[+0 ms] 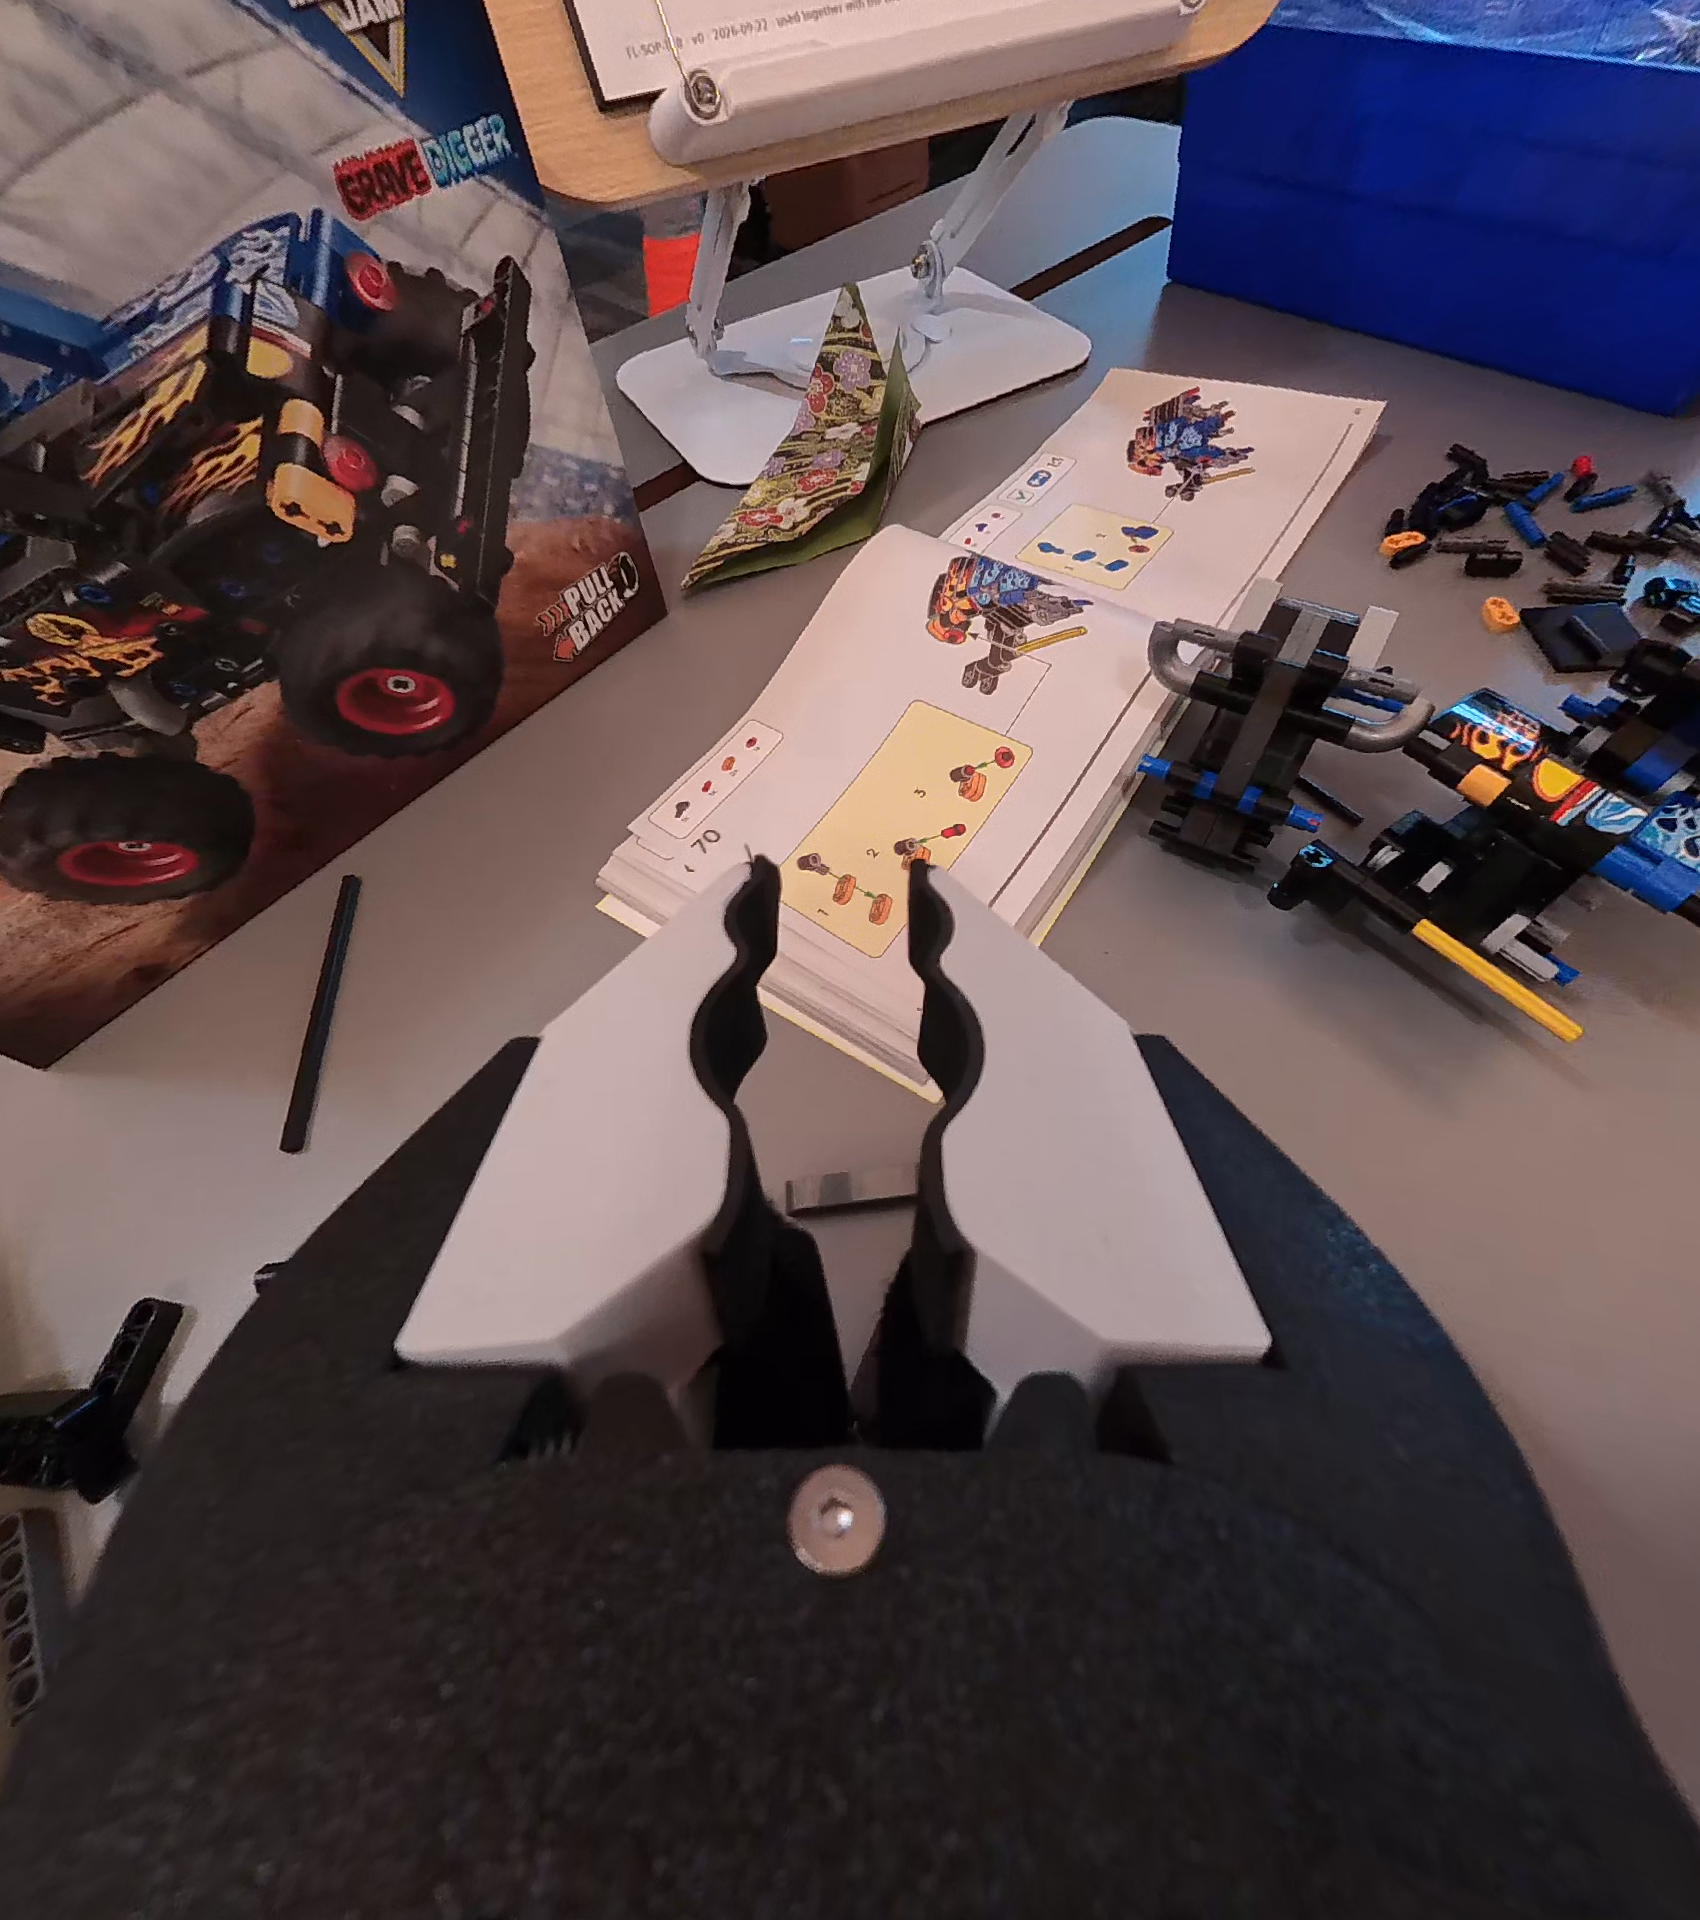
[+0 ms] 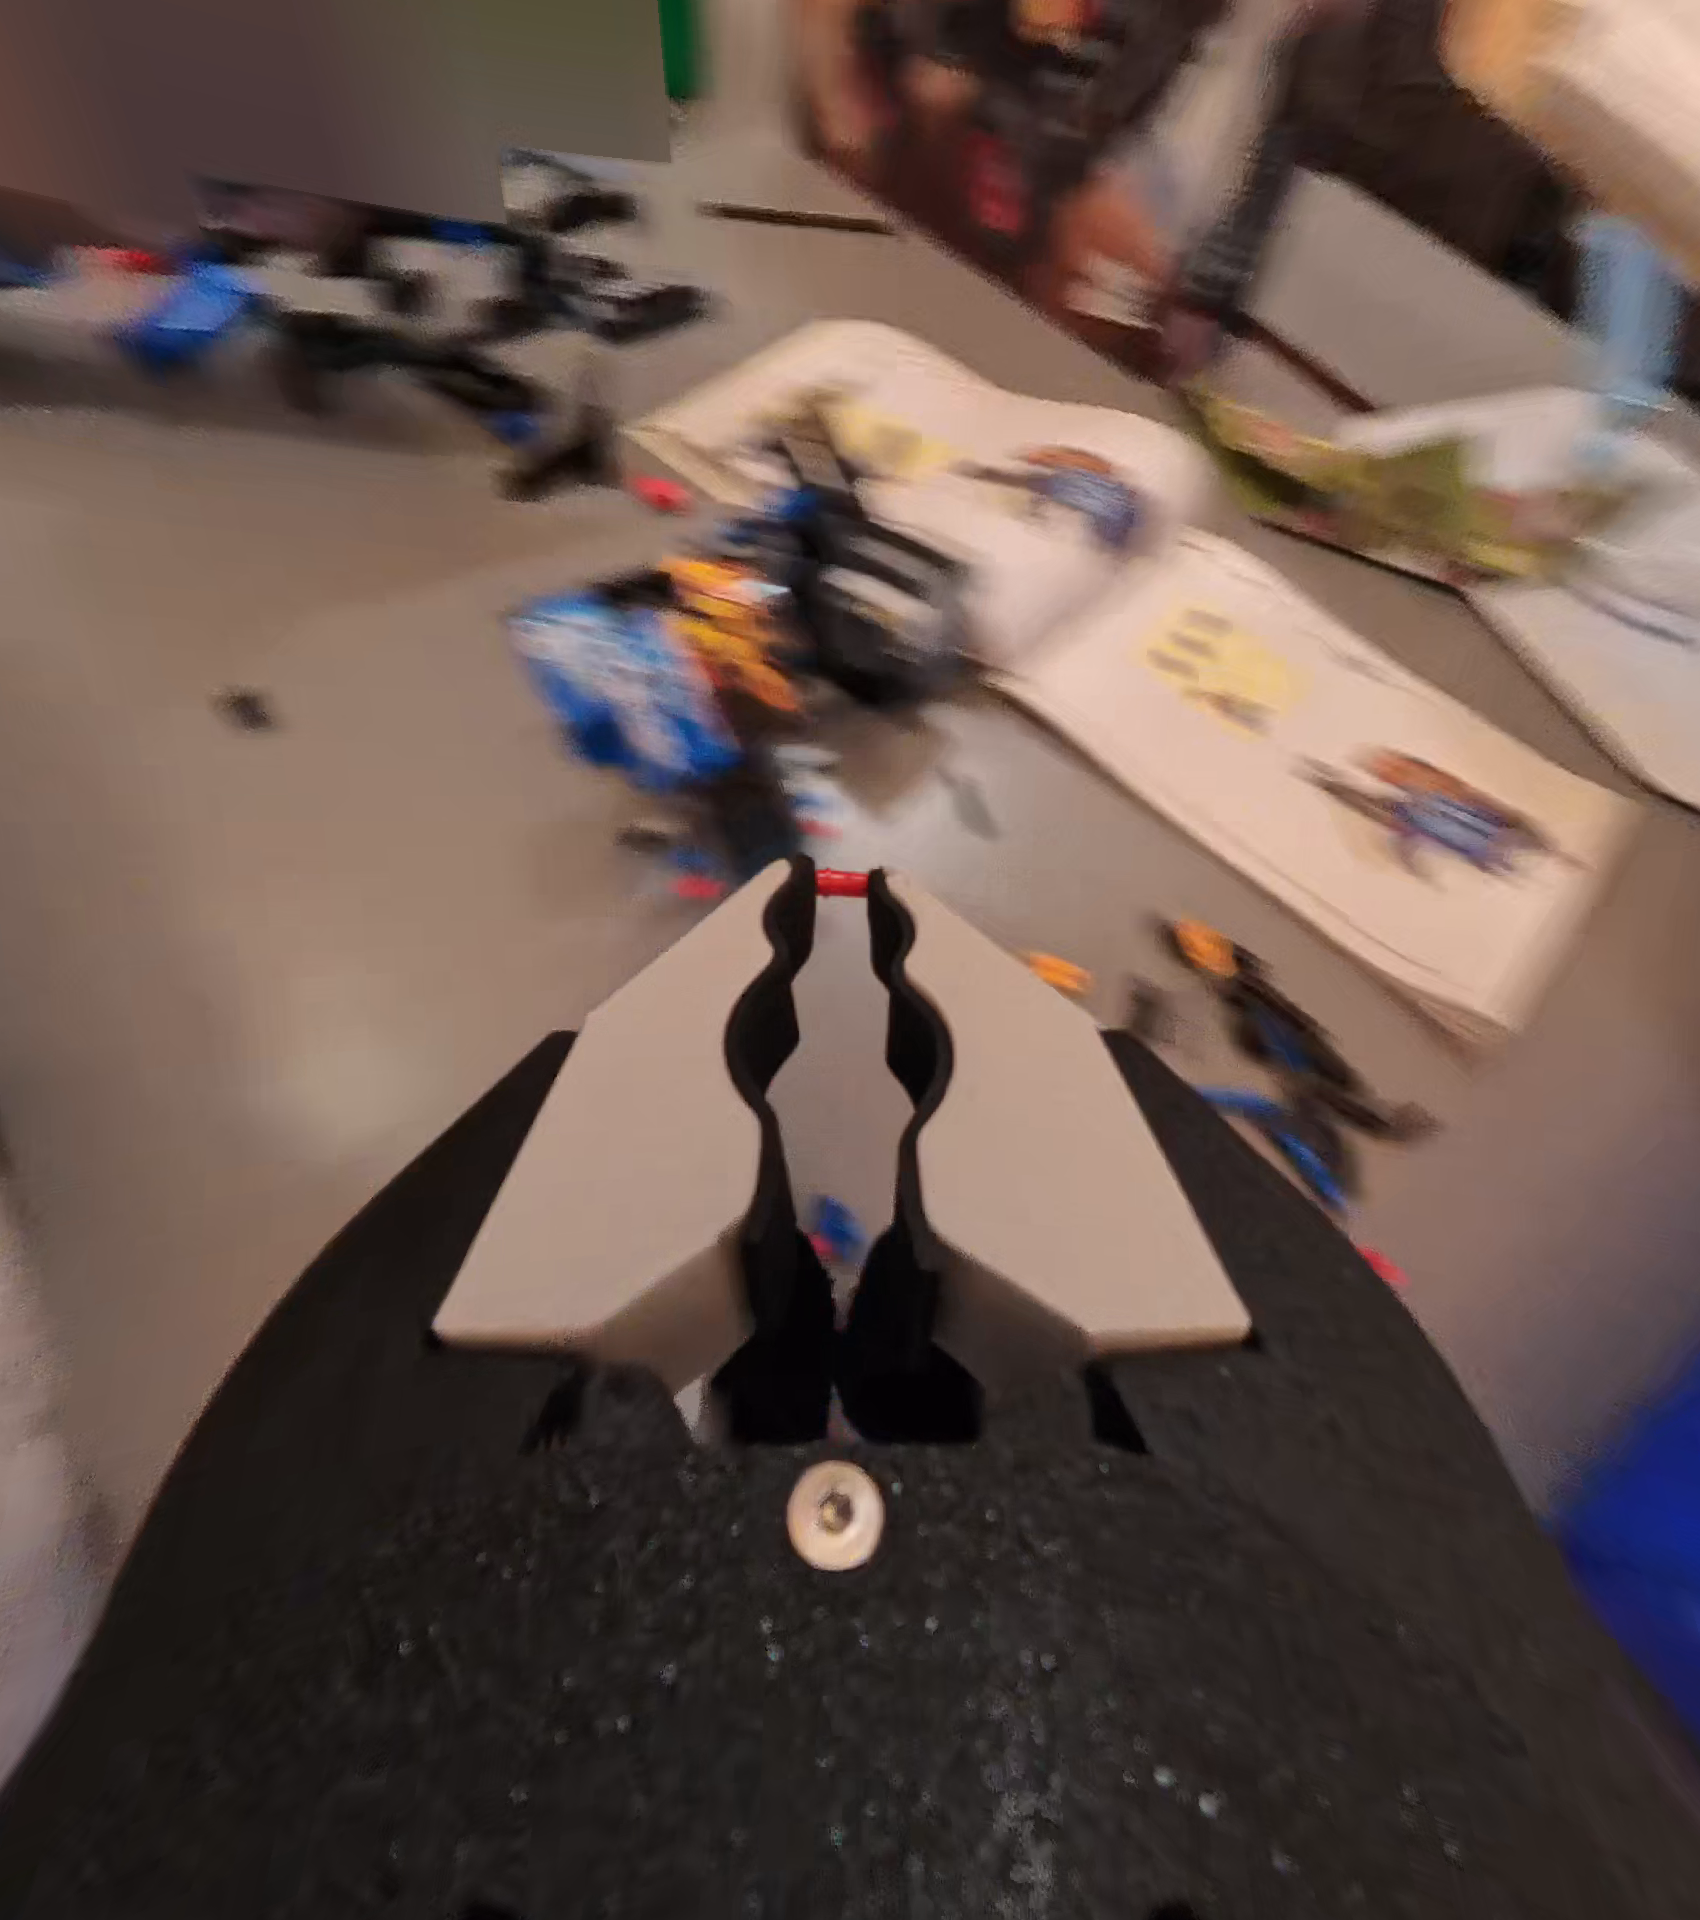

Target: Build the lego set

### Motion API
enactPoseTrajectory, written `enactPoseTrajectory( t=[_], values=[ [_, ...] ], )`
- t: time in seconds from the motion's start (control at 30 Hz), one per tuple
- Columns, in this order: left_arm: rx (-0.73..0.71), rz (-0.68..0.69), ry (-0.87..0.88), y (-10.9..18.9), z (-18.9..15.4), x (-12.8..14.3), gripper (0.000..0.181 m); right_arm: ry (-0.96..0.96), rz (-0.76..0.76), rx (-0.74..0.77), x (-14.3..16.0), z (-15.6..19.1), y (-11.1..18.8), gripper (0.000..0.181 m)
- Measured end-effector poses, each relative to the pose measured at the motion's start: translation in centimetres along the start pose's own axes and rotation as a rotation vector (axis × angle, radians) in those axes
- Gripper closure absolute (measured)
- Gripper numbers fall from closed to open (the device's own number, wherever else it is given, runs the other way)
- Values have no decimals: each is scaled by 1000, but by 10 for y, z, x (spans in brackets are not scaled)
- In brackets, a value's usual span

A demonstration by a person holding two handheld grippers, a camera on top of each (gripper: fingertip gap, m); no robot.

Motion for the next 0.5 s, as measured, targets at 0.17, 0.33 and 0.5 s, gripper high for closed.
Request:
enactPoseTrajectory(
  t=[0.17,0.33,0.5],
  values=[
    [10,-11,-25,2,-8,-4,159,89,39,-340,-13,120,-59,172],
    [15,-36,-45,8,-14,-10,159,195,173,-322,4,167,-103,172],
    [13,-72,-56,15,-16,-17,160,223,137,-254,4,167,-111,172]
  ],
)
Point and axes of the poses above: each gripper's, where its closed fingertips meet, y back along the fingers, x out of its underside, z = x × y across the jaws, the point moved 5 cm from there along y, back along the fingers, and after that the axes turned 4 degrees about x, right-handed, at the moved point
